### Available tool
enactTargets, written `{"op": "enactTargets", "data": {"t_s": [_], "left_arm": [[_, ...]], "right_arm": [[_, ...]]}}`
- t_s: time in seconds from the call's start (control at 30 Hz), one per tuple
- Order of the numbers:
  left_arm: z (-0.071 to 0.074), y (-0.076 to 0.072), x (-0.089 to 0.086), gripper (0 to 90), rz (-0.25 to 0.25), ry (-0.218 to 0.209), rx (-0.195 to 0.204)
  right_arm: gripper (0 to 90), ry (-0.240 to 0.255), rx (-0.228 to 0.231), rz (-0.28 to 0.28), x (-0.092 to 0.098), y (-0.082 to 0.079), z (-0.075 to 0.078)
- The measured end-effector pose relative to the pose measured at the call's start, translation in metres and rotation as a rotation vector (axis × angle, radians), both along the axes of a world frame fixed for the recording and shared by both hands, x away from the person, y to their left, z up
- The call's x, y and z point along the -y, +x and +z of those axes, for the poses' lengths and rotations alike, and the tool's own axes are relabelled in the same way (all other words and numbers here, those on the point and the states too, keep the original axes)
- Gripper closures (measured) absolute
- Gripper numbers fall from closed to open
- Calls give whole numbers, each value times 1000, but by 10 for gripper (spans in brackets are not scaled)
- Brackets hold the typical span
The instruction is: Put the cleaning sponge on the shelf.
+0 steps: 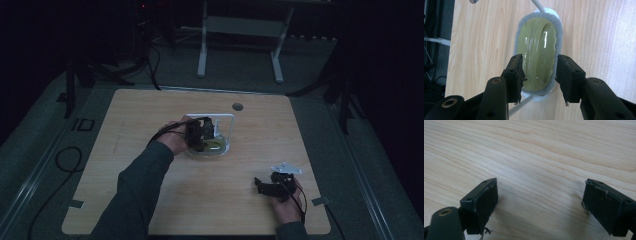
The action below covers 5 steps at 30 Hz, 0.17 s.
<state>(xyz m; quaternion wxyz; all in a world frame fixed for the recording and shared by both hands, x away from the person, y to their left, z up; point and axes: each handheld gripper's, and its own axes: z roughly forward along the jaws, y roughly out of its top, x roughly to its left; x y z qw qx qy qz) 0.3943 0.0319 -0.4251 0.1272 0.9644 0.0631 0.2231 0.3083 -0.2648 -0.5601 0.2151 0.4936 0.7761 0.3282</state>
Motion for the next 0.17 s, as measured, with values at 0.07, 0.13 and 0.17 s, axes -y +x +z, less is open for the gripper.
{"op": "enactTargets", "data": {"t_s": [0.07, 0.13, 0.17], "left_arm": [[1, -2, -1, 569, 11, 15, 0], [3, -3, -3, 567, 19, 10, 4], [4, -4, -4, 567, 22, 2, 3]], "right_arm": [[126, 0, 0, 0, 0, 0, 0], [126, 0, 0, 0, 0, 0, 0], [126, 0, 0, 0, 0, 0, 0]]}}
